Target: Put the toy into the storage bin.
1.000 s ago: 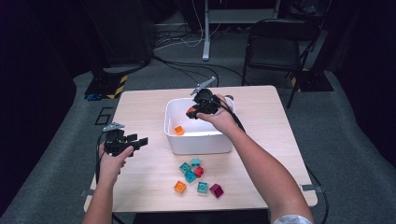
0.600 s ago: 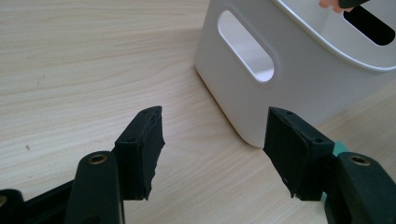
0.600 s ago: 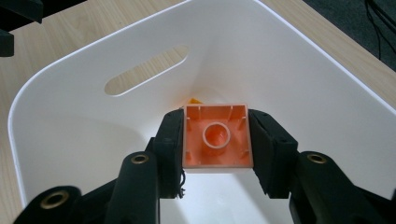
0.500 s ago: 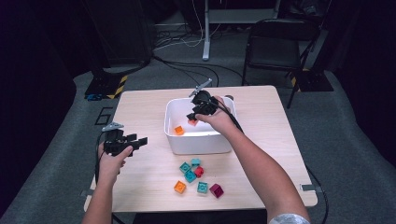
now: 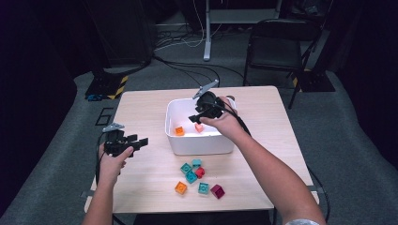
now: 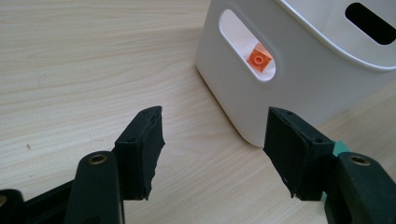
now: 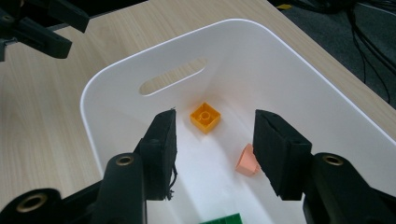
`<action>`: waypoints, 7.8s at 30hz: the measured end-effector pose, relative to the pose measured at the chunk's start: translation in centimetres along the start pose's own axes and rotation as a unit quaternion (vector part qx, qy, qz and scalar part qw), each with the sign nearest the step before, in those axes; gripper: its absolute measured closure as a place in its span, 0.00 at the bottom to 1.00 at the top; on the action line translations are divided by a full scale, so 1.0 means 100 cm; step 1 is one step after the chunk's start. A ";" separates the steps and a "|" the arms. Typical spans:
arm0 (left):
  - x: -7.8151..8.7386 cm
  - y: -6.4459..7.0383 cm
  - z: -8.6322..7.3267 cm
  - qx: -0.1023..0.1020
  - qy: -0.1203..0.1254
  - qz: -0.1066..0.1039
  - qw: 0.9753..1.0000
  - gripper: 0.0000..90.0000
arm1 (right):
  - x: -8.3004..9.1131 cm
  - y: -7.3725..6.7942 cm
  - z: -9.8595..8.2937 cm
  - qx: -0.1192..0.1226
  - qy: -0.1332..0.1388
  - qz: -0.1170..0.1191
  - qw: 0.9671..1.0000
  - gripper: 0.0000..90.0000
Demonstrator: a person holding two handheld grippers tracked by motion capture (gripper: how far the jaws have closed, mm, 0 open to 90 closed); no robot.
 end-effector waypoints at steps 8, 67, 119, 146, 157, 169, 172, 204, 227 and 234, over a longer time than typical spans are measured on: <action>-0.001 0.001 -0.001 -0.002 -0.005 0.001 1.000 0.41 | 0.030 -0.017 -0.004 0.004 0.012 0.002 1.000 0.54; -0.008 0.001 -0.002 -0.002 -0.011 0.004 1.000 0.41 | 0.033 -0.118 -0.118 0.000 0.038 0.016 0.999 0.53; -0.017 0.006 0.005 -0.009 -0.011 -0.007 1.000 0.41 | -0.003 -0.152 -0.186 -0.038 -0.040 0.047 0.997 0.65; -0.015 0.003 0.002 -0.006 -0.015 -0.003 1.000 0.41 | 0.021 -0.121 -0.157 -0.042 0.001 0.025 0.999 0.65; -0.015 0.003 0.002 -0.007 -0.015 -0.002 1.000 0.41 | 0.035 -0.105 -0.130 -0.029 0.012 0.027 0.999 0.65; -0.015 0.003 0.002 -0.006 -0.015 -0.003 1.000 0.41 | 0.058 -0.087 -0.095 -0.022 0.032 0.044 0.998 0.65; -0.014 0.003 0.002 -0.005 -0.012 -0.003 1.000 0.41 | 0.063 -0.083 -0.087 -0.025 0.035 0.048 0.998 0.65; -0.014 0.001 0.003 -0.004 -0.013 -0.004 1.000 0.41 | 0.048 -0.021 -0.023 -0.014 0.032 0.012 0.999 0.65; -0.014 0.000 0.003 -0.001 -0.012 -0.006 1.000 0.41 | -0.006 0.016 -0.007 -0.038 0.003 0.008 0.999 0.65; -0.013 -0.001 0.003 0.001 -0.011 -0.007 1.000 0.41 | -0.027 0.025 -0.010 -0.034 -0.005 0.005 0.999 0.65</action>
Point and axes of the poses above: each handheld gripper's, and its own axes: x roughly backward along the jaws, z roughly out of its top, y roughly to its right, the point moved 3 cm from there along -x, roughly forward along the jaws, and after that the axes turned 12 degrees about x, right-handed, at the moved point
